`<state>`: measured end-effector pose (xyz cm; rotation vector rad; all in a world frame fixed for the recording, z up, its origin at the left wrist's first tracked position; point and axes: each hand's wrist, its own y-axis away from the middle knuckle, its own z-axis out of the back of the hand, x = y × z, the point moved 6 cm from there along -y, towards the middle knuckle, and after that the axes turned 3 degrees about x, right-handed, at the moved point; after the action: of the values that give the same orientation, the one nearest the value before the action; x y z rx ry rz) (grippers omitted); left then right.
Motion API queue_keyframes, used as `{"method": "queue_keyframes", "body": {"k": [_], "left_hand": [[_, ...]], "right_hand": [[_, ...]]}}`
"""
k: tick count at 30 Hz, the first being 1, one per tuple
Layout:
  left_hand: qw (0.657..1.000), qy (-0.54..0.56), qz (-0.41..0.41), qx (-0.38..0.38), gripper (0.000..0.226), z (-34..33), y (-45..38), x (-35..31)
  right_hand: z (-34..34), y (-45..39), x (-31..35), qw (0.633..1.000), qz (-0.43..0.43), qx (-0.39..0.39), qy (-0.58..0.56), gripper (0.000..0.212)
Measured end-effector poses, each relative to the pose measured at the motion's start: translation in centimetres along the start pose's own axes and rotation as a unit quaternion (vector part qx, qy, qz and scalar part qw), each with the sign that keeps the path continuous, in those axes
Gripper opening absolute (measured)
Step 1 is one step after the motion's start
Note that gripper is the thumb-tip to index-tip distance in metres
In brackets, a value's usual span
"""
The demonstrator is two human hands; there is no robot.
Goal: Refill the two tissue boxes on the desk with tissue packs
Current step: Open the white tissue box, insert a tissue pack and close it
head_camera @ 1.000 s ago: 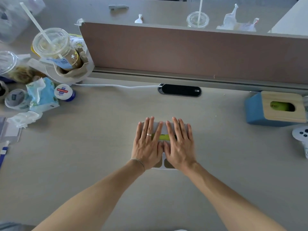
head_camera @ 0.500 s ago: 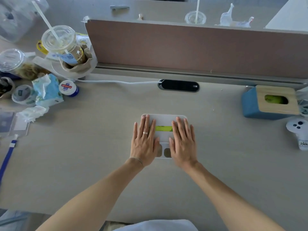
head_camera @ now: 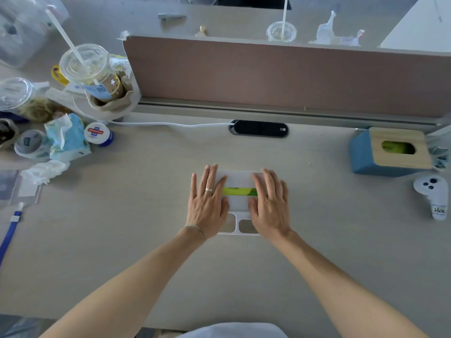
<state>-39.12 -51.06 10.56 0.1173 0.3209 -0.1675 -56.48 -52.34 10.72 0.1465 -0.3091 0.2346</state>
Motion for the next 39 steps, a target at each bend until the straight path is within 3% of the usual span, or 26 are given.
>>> {"method": "queue_keyframes", "body": {"k": [8,12,14,16,19,21,23,28,32,39], "left_hand": [[0.998,0.065,0.027,0.008,0.071,-0.9,-0.5,1.1],[0.996,0.065,0.031,0.045,0.075,-0.5,-0.5,0.8],[0.992,0.114,0.035,0.035,0.078,0.4,-0.1,0.8],[0.964,0.225,0.141,0.028,0.08,0.9,0.7,2.0],[0.864,0.404,0.286,0.091,0.065,-0.4,2.3,2.6],[0.816,0.483,0.303,0.09,0.057,-1.1,2.4,2.3],[0.801,0.508,0.308,0.072,0.057,-1.3,1.9,2.1],[0.81,0.492,0.313,0.065,0.054,-0.9,-0.5,-0.6],[0.833,0.462,0.296,0.07,0.018,-1.3,-4.4,-4.3],[0.857,0.435,0.263,0.08,0.024,-2.2,-11.1,-12.8]], "right_hand": [[-0.8,-0.9,-0.5,1.0,0.013,-0.003,0.006,0.069],[-0.9,-1.1,-0.3,0.999,0.014,0.035,0.012,0.073],[-0.5,-0.8,-0.6,0.999,0.004,0.046,-0.026,0.079],[-0.4,0.3,-2.3,0.981,-0.106,0.046,-0.154,0.084],[-1.6,3.0,-4.0,0.877,-0.277,0.082,-0.383,0.053],[-2.4,3.5,-3.7,0.843,-0.29,0.083,-0.446,0.037],[-2.0,3.4,-3.3,0.836,-0.286,0.076,-0.461,0.029],[0.5,1.9,-5.2,0.825,-0.306,0.044,-0.474,0.029],[4.1,0.3,-9.3,0.803,-0.318,0.002,-0.504,0.02],[8.0,-0.4,-17.6,0.783,-0.341,-0.028,-0.52,0.03]]}}
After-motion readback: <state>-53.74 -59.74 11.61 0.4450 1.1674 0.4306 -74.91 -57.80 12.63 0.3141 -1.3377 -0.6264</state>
